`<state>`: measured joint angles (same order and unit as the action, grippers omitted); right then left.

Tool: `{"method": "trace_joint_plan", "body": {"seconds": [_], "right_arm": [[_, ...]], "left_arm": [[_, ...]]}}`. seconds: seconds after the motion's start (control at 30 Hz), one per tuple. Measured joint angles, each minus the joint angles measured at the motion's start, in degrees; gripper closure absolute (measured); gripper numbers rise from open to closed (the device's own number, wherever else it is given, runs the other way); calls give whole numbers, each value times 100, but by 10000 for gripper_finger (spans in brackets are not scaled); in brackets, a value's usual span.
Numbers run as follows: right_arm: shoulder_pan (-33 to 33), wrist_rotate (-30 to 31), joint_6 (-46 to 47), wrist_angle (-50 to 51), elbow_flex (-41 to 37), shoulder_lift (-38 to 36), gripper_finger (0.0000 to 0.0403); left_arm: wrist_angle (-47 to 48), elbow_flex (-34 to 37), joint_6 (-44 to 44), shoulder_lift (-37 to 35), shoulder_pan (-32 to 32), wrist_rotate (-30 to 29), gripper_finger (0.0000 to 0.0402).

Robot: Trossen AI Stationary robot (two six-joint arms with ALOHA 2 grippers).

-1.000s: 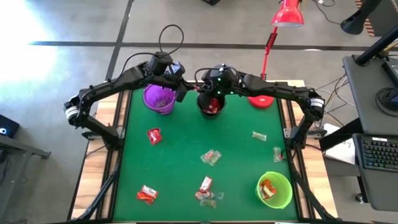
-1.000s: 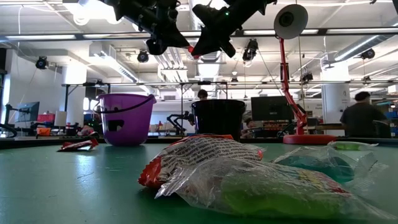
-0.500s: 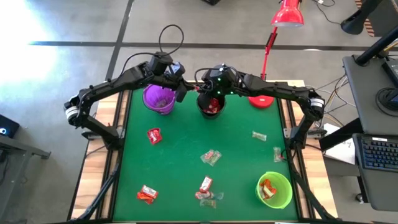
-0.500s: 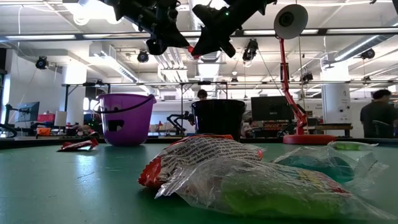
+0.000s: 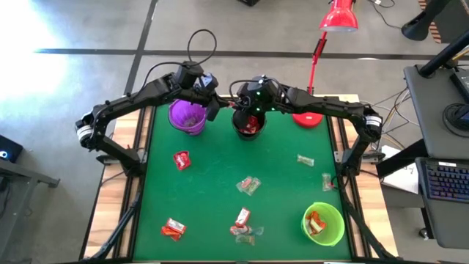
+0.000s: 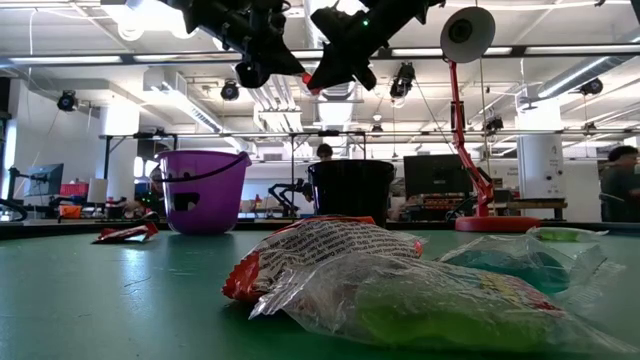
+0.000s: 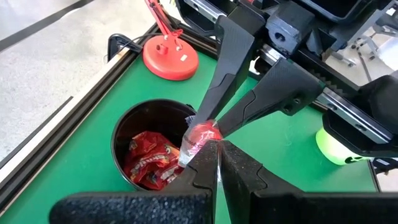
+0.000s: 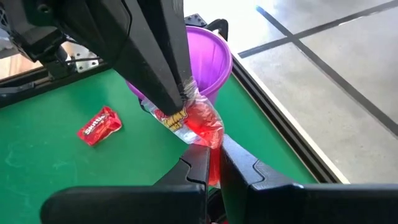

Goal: Sort candy
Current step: Put the red gummy into the violet bucket

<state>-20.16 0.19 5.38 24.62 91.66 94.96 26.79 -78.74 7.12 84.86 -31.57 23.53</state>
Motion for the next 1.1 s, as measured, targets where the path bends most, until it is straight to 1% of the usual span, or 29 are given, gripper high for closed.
{"method": "trace_joint_plan", "body": {"seconds": [0.23,0.4,0.87,0.97,1.1], "right_arm": [[0,11,-4,-7,0,4,390],[2,239,-2,-20,0,4,390],[-2,246,109,-125,0,9,389],[-4,133,199,-131,0,9,375],[-10,31,255,-138,0,9,333]], "left_arm": [[0,0,-64,0,2,0,401],[-4,0,-105,0,1,0,401],[-7,0,-110,0,2,0,401],[-3,1,-110,0,2,-40,401],[-2,0,-159,0,4,-46,401]]}}
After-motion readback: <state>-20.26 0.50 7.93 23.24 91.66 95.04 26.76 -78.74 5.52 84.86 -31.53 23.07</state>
